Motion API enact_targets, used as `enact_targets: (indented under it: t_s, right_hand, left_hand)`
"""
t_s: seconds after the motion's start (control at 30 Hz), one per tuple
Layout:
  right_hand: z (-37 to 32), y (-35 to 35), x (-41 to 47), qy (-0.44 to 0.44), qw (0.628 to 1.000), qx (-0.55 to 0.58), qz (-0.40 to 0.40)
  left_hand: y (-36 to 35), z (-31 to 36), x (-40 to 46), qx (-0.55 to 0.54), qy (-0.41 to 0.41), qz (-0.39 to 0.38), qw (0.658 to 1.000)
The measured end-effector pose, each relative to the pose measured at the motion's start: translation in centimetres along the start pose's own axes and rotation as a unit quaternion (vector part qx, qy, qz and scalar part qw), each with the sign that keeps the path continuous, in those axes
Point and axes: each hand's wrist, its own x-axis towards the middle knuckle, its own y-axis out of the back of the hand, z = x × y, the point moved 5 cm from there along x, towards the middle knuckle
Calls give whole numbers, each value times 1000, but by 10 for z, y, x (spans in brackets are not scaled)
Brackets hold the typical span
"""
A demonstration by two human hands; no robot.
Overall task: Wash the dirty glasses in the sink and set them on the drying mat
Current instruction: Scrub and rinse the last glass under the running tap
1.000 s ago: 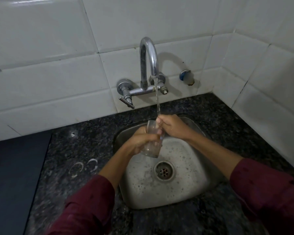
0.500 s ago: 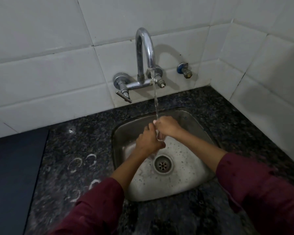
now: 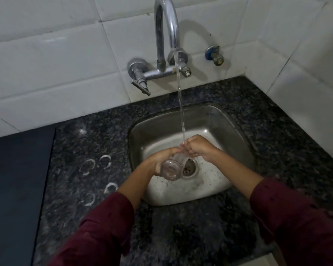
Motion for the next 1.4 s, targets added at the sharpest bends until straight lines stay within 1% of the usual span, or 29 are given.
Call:
enact_targets:
  t_s: [0.1,0.2,0.33,0.4,0.5,0.57,0.63,0.67,0.7,0.73,0.77,0.83,0.87,0.9,0.93,0.97,1.0,1.03,1.07,1.1,1.13,1.17,1.2,1.23,1.27,1.3,1.33,1.37,1.4]
  right_hand:
    - [8,-1,0,-14,999,30,-13]
    - [11,-2,-2,-14,999,38,-22]
    - [15,-3,-1,-2,997,77,-22]
    - [15,-1,1,8,994,106,-8]
    - [13,2,-1,30,987,153,42]
    - [7,-2,-6,72,986,147,27]
    - [-8,-10,-16,154,985,77,-11]
    - [-15,-15,-20,200,979,35,-22]
    - [-21,-16,-23,240,971,-17,-11]
    - [-27,-15,-26,268,959,-92,24]
    - [-34,-12,-30,290,935,-191,67]
    - [-39,-13,-36,307,854,-394,146]
    - [-41,-16,-39,310,827,-440,164]
    - [-42,-19,-39,305,822,-452,164]
    - [-43,-21,-41,302,832,-439,154]
    - [-43,-22,-38,297,854,-407,130]
    - [-43,-21,-35,287,885,-353,98]
    - [-43,-20,-32,275,919,-276,63]
    - [-43,-17,-29,260,949,-176,25]
    - [-43,-13,-27,237,970,-56,-18]
    - [-43,-10,-28,204,974,71,-74]
    - [-43,-6,-30,171,961,171,-130]
    - [-46,-3,-33,147,947,227,-171]
    - [-49,1,-37,130,947,226,-188]
    - [-52,4,-39,116,957,194,-185]
    - [-54,6,-41,117,977,108,-145]
    - [-59,8,-42,135,987,-44,-79]
    - [-62,7,-43,157,961,-226,-3]
    - [-66,4,-46,184,906,-375,72]
  left_hand:
    - [-2,-2,-1,-50,7,-22,998]
    - [-8,1,-5,-62,-10,-28,998]
    - [-7,3,-7,-89,-22,3,996]
    - [-3,9,-6,-90,-61,46,993]
    - [2,26,-1,-68,-184,99,976]
    - [0,38,-3,-103,-248,104,958]
    - [-6,50,-8,-152,-298,82,939]
    - [-8,56,-11,-168,-315,75,931]
    - [-9,61,-13,-179,-325,78,925]
    - [-9,65,-14,-181,-329,90,922]
    - [-7,70,-13,-168,-335,112,920]
    - [-8,80,-16,-129,-355,153,913]
    - [-8,85,-18,-122,-362,186,905]
    - [-7,88,-23,-122,-371,223,893]
    - [-6,90,-26,-124,-379,256,881]
    - [-5,93,-28,-130,-391,276,868]
    - [-3,97,-30,-133,-401,282,861]
    - [-2,99,-30,-138,-410,281,857]
    - [-1,101,-33,-148,-415,279,853]
    - [0,102,-33,-169,-413,272,853]
    - [-1,104,-35,-198,-404,258,855]
    - [-1,105,-35,-233,-389,242,858]
    - [-2,106,-33,-260,-374,225,862]
    - [-2,107,-31,-276,-361,209,866]
    - [-1,108,-28,-261,-358,213,871]
    - [1,110,-29,-196,-358,245,880]
    - [1,113,-34,-87,-360,301,879]
    - [0,117,-40,24,-369,358,857]
    - [-4,121,-47,98,-388,401,824]
